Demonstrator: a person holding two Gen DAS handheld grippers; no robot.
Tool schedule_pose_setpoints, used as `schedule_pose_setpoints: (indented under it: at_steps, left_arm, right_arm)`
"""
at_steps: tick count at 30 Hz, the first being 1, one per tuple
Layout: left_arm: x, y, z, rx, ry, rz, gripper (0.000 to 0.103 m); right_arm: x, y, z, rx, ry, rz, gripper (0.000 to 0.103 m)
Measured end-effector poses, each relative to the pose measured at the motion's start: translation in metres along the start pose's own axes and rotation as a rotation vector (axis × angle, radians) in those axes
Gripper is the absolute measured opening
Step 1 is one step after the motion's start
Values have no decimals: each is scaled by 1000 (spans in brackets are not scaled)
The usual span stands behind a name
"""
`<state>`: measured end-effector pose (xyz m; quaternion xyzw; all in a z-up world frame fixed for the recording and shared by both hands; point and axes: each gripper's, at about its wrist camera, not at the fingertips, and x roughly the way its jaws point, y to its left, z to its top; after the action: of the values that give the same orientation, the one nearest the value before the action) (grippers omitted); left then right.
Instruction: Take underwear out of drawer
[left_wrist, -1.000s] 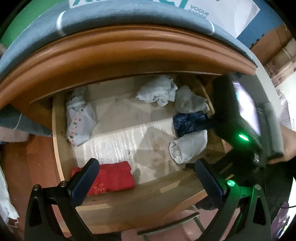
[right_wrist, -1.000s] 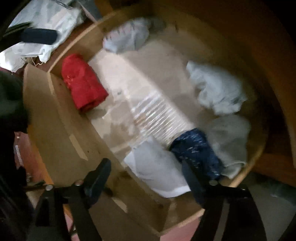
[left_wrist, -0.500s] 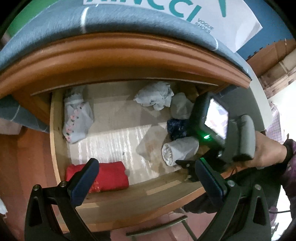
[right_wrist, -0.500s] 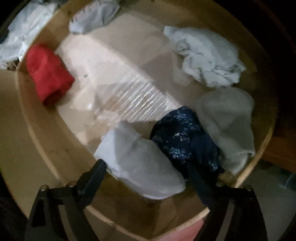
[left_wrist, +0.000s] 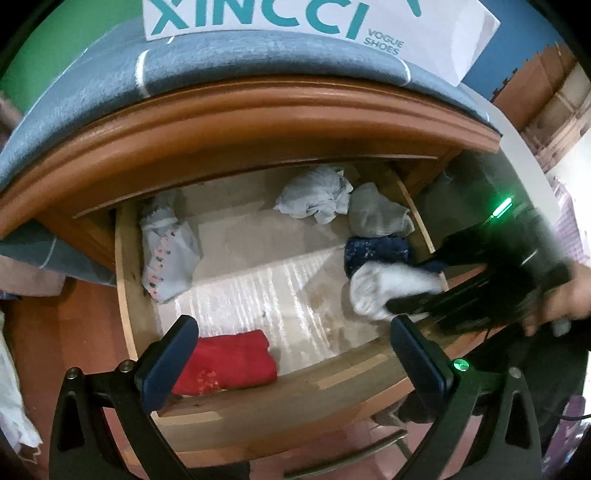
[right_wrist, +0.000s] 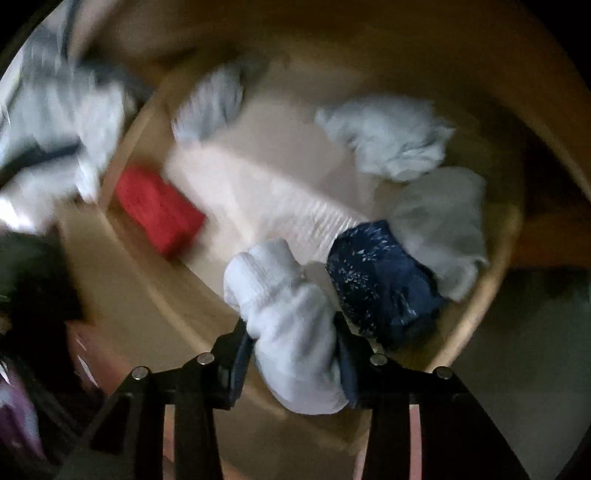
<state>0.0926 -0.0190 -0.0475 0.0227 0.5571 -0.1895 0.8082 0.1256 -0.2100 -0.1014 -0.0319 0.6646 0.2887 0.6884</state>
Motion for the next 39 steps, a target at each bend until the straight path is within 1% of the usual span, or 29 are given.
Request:
schedule_pose_setpoints:
  at_steps: [1,3,4,5,6,9,11,13,14,15,18,19,20,22,24,26,29,30,32,33,34,35,36,38,39]
  left_arm:
    - [2,-2,0,12,8,-2,102]
    - [8,-6,0,14,30,-20,102]
    - [11,-9,0,15,35,-32,102]
    - [14,-14,2,24,38,-45,102]
    - [16,-19,3,30,42,-53,102]
    - [29,-40,9,37,58,-77,102]
    - [42,-55,13,36,73,-63,102]
    - [58,-67,18,41,98,-16,102]
    - [68,-72,21,39,119,12,102]
    - [76,-75,23,29,140,26,102]
    - [94,-81,31,-17,159,8,102]
    - [104,-84,34,-35,188,11,102]
    - [112,-87,36,-48,209,23,102]
    - [123,-89,39,-70,226,52,102]
    - [130,-92,43,-78,246,81,98]
    - [130,-92,43,-104,222,64,98]
    - [132,-91,43,-129,218,60,98]
    - [135,-90,44,-140,232,53,98]
    - [151,-85,44,-203,335,10,99]
    - [160,-82,40,-254,382,-18,97]
    - [167,-79,37,-312,411,-64,93]
    - [169,-77,38,-339,407,-88,85]
    - [169,-76,39,-351,401,-90,85]
    - [169,-72,41,-376,364,-52,85]
    - [172,-69,41,-393,360,-40,82]
  right_arm:
    - [-12,-6,-3,34,-37,32,41]
    - [-44,-19,-19,110,-144,116,41]
    - [-64,-26,-31,155,-212,164,41]
    - [-84,-32,-44,198,-285,195,41]
    - [-98,-34,-45,220,-328,205,41]
    - [-139,-57,-91,313,-497,265,41]
    - [-139,-63,-98,342,-541,299,41]
    - [-144,-68,-103,358,-571,348,41]
    - [-134,-59,-103,359,-576,367,41]
    - [-136,-57,-101,366,-591,391,41]
    - [-133,-54,-98,391,-651,477,41]
    - [-137,-56,-101,398,-669,498,41]
    - [-144,-53,-104,403,-679,505,41]
    - [-144,-59,-109,416,-698,533,41]
    - [-146,-62,-114,414,-714,545,41]
    - [-146,-62,-115,406,-718,557,41]
    - [-146,-63,-118,392,-723,578,41]
    - [-145,-64,-119,390,-726,587,41]
    - [-145,-66,-121,387,-733,601,41]
    - [-145,-67,-123,386,-736,604,41]
    - [-146,-68,-124,387,-739,607,41]
    - [-147,-69,-125,387,-742,610,41]
    - [-147,-70,-126,389,-744,615,41]
    - [-146,-73,-128,398,-745,624,41]
    - [-146,-74,-129,400,-747,628,41]
